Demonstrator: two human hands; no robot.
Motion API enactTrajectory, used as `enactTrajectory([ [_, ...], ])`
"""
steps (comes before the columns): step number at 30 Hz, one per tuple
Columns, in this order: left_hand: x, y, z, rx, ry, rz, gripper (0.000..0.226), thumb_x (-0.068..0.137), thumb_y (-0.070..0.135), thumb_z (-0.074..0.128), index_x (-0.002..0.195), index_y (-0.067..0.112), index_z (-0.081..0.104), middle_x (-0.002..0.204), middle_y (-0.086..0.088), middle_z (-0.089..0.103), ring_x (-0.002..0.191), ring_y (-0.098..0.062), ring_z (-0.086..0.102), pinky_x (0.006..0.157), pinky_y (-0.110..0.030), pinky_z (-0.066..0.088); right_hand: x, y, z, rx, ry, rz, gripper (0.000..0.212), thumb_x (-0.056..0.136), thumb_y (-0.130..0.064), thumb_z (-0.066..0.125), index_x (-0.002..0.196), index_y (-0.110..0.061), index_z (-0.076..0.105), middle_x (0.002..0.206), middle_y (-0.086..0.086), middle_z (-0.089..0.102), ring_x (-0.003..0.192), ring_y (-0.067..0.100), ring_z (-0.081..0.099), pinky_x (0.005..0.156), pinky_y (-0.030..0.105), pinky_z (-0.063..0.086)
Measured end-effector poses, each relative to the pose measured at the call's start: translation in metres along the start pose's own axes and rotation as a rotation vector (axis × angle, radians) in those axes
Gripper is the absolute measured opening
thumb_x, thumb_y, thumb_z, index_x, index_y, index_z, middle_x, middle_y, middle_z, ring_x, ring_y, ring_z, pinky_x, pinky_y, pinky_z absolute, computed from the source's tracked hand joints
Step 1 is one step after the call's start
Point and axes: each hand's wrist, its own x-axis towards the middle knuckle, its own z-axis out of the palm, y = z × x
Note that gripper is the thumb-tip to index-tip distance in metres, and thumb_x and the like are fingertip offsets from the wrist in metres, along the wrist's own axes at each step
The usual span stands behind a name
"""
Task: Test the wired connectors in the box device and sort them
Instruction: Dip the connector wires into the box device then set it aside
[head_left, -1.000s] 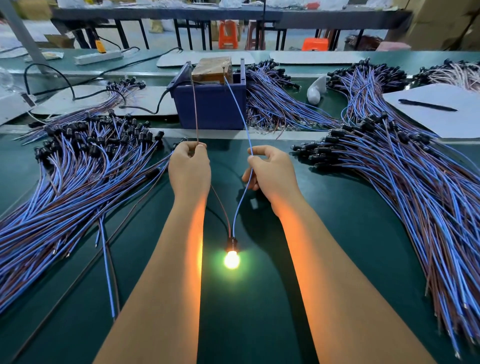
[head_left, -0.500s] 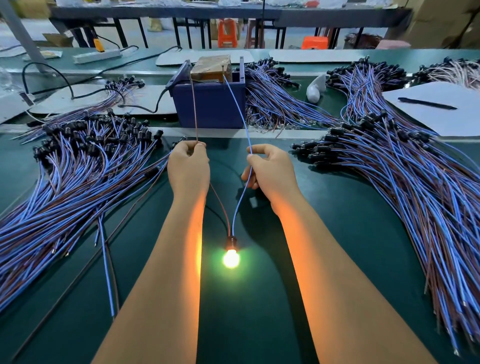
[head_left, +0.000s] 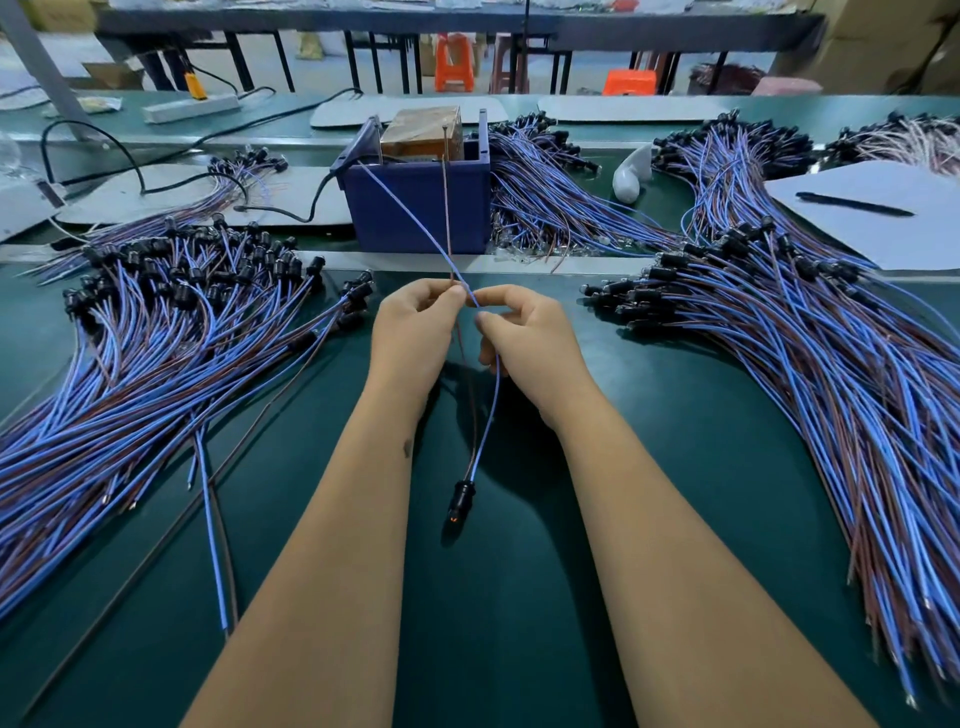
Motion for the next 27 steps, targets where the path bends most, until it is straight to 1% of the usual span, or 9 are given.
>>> enactTrajectory([
  [2,-0.003,0.003,0.004,-0.042,-0.062,-0.009,0.013,0.095,0.02,0.06,0.088,0.019,0.07,0.055,0.016,0.057,0.062,-0.009,0.053,0.08,-0.05,0.054,-0.001,-0.001,0.001,-0.004,-0.019,-0.008,0.018,0.092,-0.007,0.056,0.101,-0.017,0.069,0.068,0.014,0.058,0.06,0.019,0.052,0.059,0.03,0.045],
  [4,-0.005,0.005,0.005,-0.065,-0.09,-0.002,0.012,0.095,0.018,0.059,0.09,0.015,0.069,0.061,0.01,0.059,0.064,-0.014,0.053,0.082,-0.054,0.053,-0.002,-0.003,0.0,0.012,-0.025,-0.007,0.016,0.093,-0.008,0.057,0.099,-0.014,0.07,0.067,0.01,0.059,0.06,0.018,0.052,0.058,0.029,0.044],
  [6,-0.006,0.006,0.005,-0.097,-0.083,-0.006,0.013,0.095,0.016,0.059,0.088,0.014,0.069,0.062,0.005,0.055,0.067,-0.019,0.05,0.074,-0.047,0.052,-0.003,-0.004,-0.002,0.076,-0.036,0.015,0.014,0.094,-0.009,0.056,0.095,-0.01,0.07,0.06,0.001,0.058,0.053,0.01,0.052,0.052,0.021,0.043],
  [10,-0.002,0.007,0.0,-0.246,-0.006,-0.056,0.017,0.097,0.014,0.055,0.082,0.018,0.063,0.052,0.01,0.052,0.048,-0.006,0.045,0.051,-0.02,0.038,-0.003,-0.005,-0.005,0.098,-0.093,0.056,0.017,0.096,-0.012,0.057,0.081,-0.009,0.066,0.061,0.003,0.053,0.048,0.008,0.047,0.046,0.015,0.039],
  [14,0.0,0.012,-0.006,-0.564,0.029,-0.096,0.02,0.1,0.011,0.048,0.084,0.017,0.058,0.056,0.006,0.057,0.051,-0.008,0.052,0.049,-0.021,0.041,-0.006,-0.006,-0.006,-0.005,-0.164,0.028,0.021,0.092,-0.019,0.065,0.076,-0.009,0.072,0.056,-0.004,0.057,0.053,0.002,0.044,0.058,0.018,0.04],
  [16,-0.001,0.013,-0.012,-0.691,0.019,-0.094,0.02,0.099,0.014,0.046,0.085,0.02,0.06,0.062,0.005,0.06,0.054,-0.009,0.057,0.051,-0.021,0.045,-0.006,-0.006,-0.006,-0.049,-0.073,-0.024,0.018,0.09,-0.021,0.068,0.08,-0.008,0.074,0.061,0.005,0.061,0.059,0.005,0.046,0.062,0.024,0.04],
  [19,-0.002,0.014,-0.019,-0.834,-0.039,-0.103,0.023,0.1,0.025,0.047,0.081,0.02,0.06,0.066,0.001,0.063,0.057,-0.012,0.057,0.053,-0.022,0.046,-0.003,-0.003,-0.007,-0.288,0.251,-0.147,0.013,0.093,-0.029,0.064,0.086,-0.02,0.071,0.054,-0.007,0.048,0.056,0.012,0.044,0.056,0.03,0.035],
  [22,-0.001,0.015,-0.018,-0.736,-0.081,-0.144,0.036,0.103,0.035,0.042,0.075,0.02,0.057,0.063,0.003,0.063,0.055,-0.011,0.056,0.052,-0.021,0.044,-0.003,-0.003,-0.011,-0.249,0.466,-0.231,0.01,0.094,-0.022,0.059,0.093,-0.023,0.069,0.058,-0.012,0.052,0.058,0.011,0.049,0.058,0.029,0.038],
  [27,-0.002,0.009,-0.004,-0.181,-0.121,-0.108,0.04,0.104,0.027,0.041,0.069,0.017,0.056,0.051,0.006,0.061,0.045,-0.007,0.054,0.05,-0.02,0.036,-0.002,-0.009,-0.017,0.243,0.484,-0.132,0.019,0.08,-0.014,0.05,0.084,-0.023,0.066,0.073,-0.005,0.064,0.068,0.01,0.058,0.069,0.031,0.049],
])
